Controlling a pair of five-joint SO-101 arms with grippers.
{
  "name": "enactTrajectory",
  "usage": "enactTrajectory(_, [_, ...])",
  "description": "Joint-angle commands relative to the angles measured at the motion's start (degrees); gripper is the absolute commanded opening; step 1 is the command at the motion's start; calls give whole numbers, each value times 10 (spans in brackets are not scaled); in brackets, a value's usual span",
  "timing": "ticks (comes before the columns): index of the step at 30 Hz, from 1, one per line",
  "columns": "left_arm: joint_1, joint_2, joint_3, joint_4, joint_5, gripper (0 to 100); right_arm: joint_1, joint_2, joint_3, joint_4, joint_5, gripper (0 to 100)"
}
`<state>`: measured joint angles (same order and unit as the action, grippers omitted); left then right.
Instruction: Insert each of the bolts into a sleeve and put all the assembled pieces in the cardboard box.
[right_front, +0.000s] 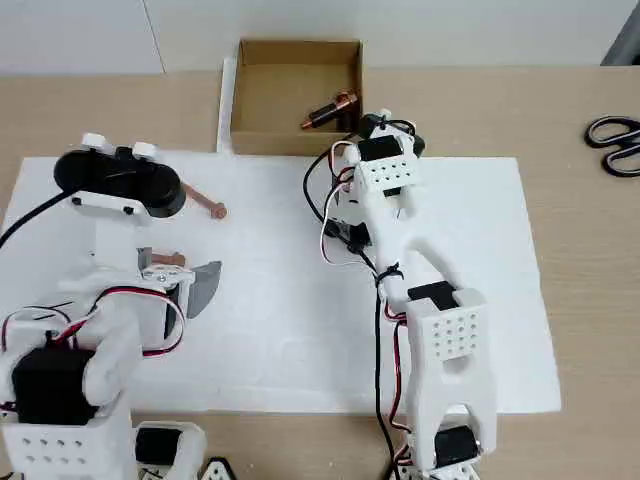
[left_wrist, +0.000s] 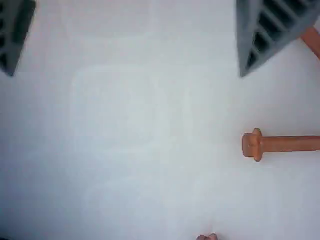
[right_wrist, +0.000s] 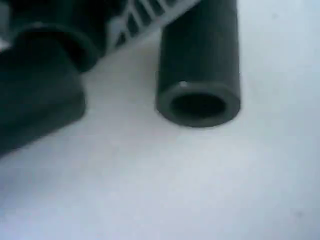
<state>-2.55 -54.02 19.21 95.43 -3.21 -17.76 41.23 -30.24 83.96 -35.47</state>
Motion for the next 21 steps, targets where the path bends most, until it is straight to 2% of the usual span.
enactTrajectory(1, [-3, -4, -3, 1, -4, 269, 1, -2, -18, -8, -2, 4])
enactTrajectory(9, [-3, -1, -6, 1, -4, 270, -14, -115, -54, 107, -2, 4])
enactTrajectory(19, [-4, 16, -7, -1, -17, 269, -15, -278, -53, 114, -3, 6])
enactTrajectory(21, [-26, 48, -7, -4, -29, 269, -15, -290, -53, 116, -2, 5])
